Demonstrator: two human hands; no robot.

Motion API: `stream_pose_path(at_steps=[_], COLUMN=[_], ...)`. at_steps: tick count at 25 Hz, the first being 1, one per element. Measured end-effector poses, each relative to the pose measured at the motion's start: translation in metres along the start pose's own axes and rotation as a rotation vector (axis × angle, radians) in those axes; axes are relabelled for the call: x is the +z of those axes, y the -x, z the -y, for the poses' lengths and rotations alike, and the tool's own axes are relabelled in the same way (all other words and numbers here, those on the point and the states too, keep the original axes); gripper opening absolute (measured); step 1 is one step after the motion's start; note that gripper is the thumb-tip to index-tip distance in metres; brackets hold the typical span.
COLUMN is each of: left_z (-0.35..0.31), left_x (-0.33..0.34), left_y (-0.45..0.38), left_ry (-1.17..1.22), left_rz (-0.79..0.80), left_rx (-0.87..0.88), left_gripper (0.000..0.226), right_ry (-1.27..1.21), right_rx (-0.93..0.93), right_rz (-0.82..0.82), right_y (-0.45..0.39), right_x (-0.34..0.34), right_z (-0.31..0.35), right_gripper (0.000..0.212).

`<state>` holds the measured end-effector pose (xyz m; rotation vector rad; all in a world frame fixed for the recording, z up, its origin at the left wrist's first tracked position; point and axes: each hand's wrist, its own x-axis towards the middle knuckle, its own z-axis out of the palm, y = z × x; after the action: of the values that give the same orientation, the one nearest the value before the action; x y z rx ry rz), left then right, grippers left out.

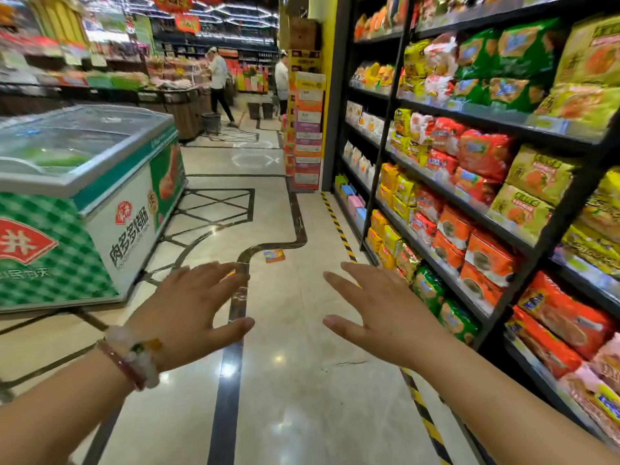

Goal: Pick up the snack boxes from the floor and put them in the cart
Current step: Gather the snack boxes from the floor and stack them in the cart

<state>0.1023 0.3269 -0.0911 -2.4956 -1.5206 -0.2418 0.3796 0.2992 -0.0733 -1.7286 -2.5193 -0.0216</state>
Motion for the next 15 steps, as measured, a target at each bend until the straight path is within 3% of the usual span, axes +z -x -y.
stream_pose_path(at_steps=[6,15], left_z=[0.121,0.233], left_x=[0.007,0.054], left_y=[-0.031,-0.103], left_ry=[-0.031,0.020], left_rz=[0.061,0.152], left_rx=[-0.130,-0.255], left_gripper=[0.089,0.100], right_ry=[-0.033,-0.029], right_rx=[-0.067,-0.201], right_rz=[0.013,0.018], right_y=[-0.122,-0.303], right_x=[0.014,0.055], right_z=[0.035,0.036], right_gripper=[0.091,0.092])
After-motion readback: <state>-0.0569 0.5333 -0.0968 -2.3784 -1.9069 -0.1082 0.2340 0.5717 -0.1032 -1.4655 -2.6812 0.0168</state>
